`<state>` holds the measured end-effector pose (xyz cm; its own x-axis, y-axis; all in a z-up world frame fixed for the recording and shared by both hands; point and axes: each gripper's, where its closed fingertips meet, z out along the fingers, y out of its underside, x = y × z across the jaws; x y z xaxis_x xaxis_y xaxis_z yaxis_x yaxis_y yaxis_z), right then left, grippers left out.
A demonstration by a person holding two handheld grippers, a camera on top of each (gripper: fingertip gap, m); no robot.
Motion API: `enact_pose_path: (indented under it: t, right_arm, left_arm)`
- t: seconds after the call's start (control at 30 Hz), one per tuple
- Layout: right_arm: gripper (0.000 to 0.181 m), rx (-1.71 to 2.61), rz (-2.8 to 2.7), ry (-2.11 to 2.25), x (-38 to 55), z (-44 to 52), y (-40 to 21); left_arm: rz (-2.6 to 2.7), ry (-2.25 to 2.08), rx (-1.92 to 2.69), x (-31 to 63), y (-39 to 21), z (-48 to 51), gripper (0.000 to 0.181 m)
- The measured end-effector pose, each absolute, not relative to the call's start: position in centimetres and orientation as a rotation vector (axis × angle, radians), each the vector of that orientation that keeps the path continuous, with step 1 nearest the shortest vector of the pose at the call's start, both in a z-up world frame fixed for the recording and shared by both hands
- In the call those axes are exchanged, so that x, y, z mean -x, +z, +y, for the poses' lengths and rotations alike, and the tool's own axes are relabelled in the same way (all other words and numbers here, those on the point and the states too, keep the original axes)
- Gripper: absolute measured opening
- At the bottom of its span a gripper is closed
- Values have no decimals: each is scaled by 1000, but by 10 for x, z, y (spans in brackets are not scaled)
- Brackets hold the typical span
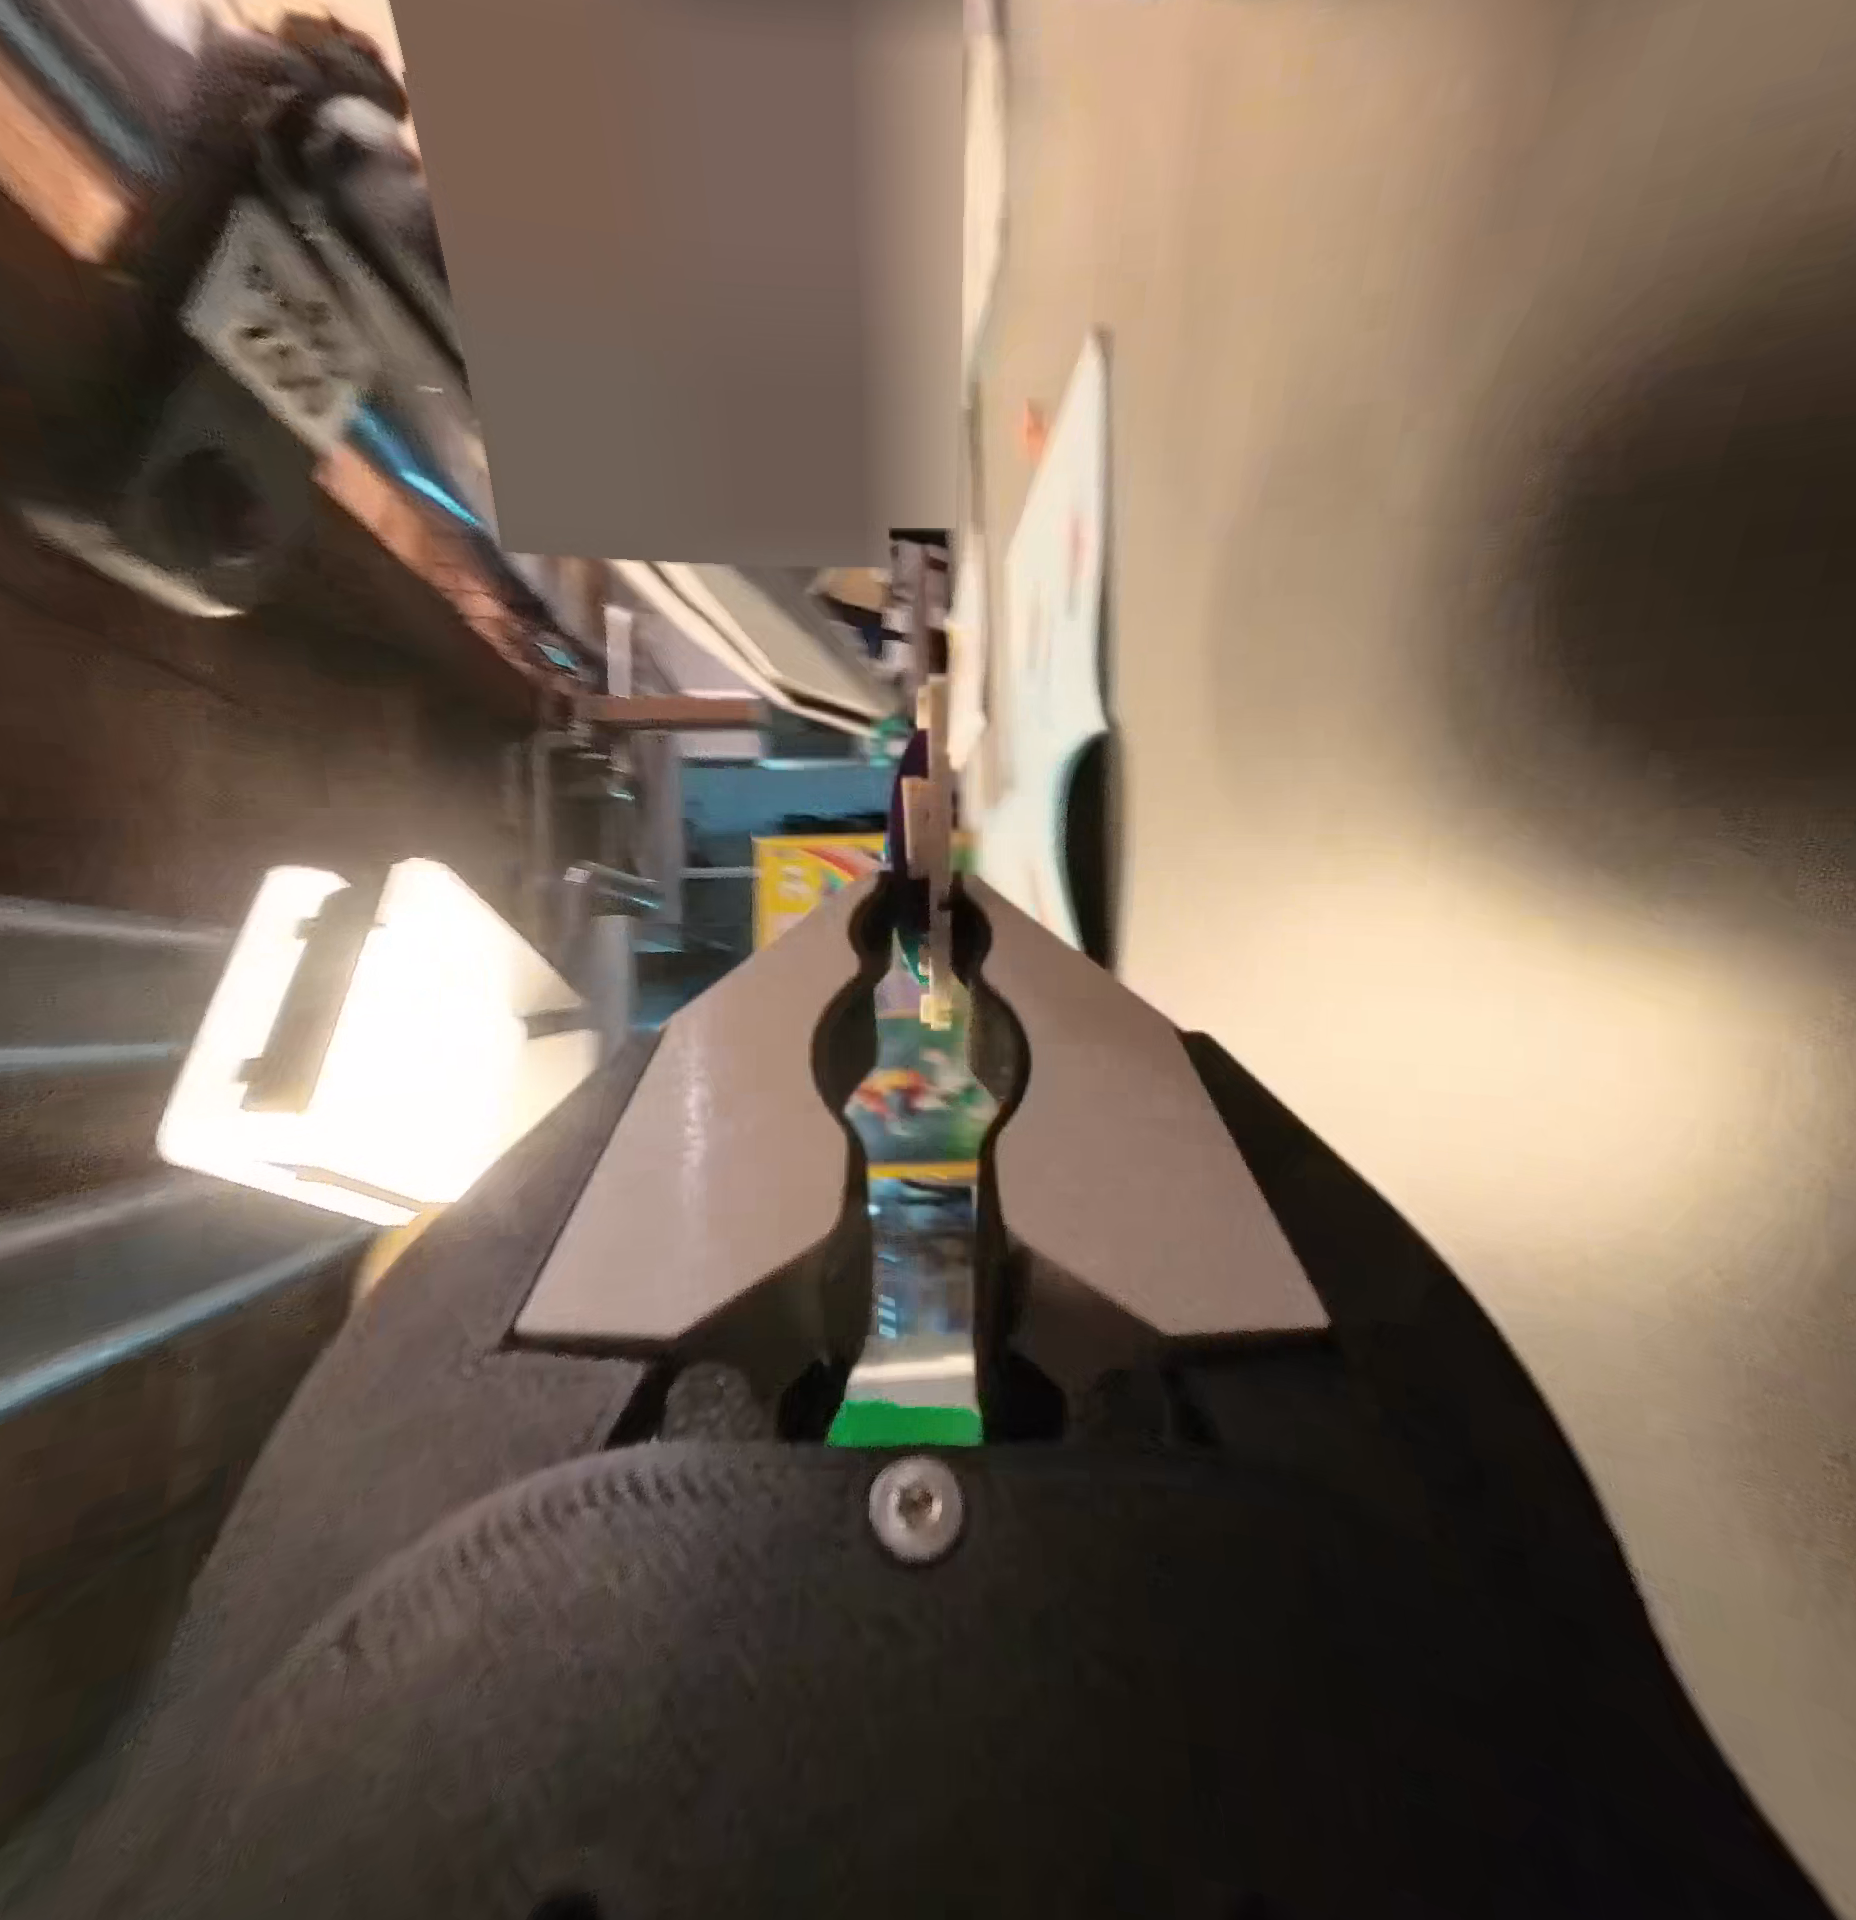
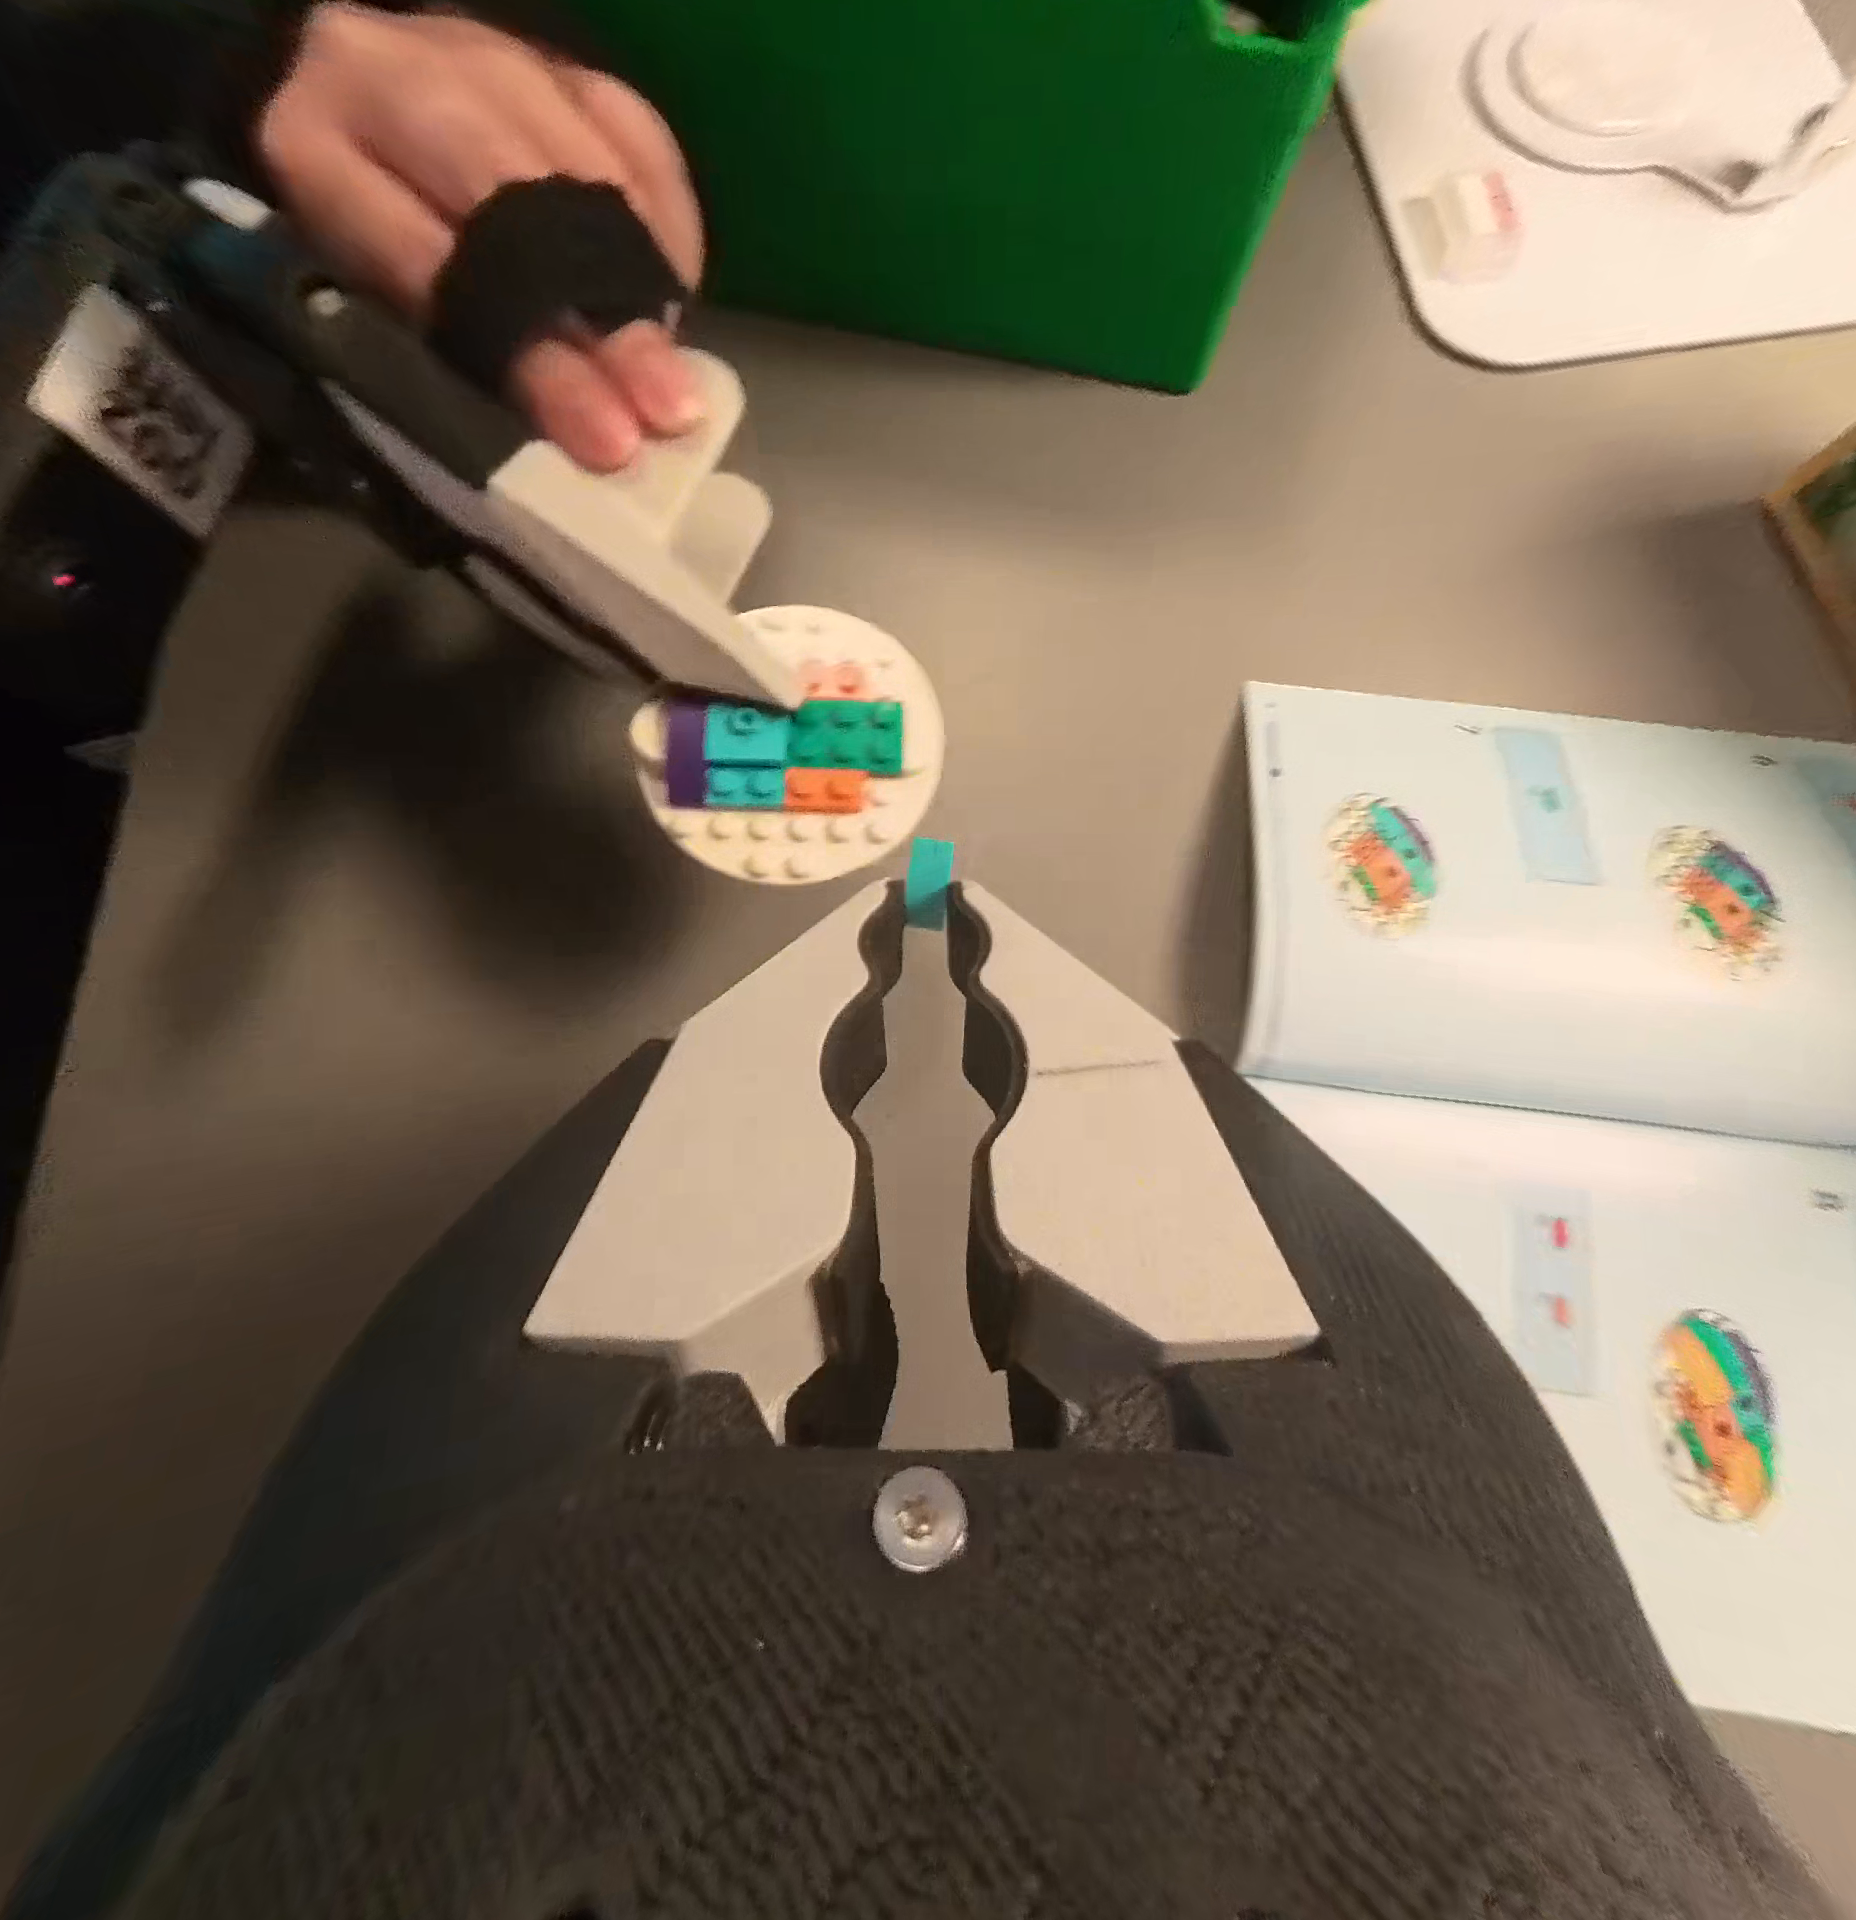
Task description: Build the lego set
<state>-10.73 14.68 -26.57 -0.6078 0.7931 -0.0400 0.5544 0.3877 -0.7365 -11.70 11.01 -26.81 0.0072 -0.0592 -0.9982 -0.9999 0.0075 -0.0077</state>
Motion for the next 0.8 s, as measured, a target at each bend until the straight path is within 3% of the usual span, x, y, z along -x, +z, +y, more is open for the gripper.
enact_pose_path:
  t: [0.8]
  right_arm:
    - [6, 1160, -2317, 976, 87, 112, -262]
  left_arm:
    - [1176, 1271, 1252, 112, -262, 119, 9]
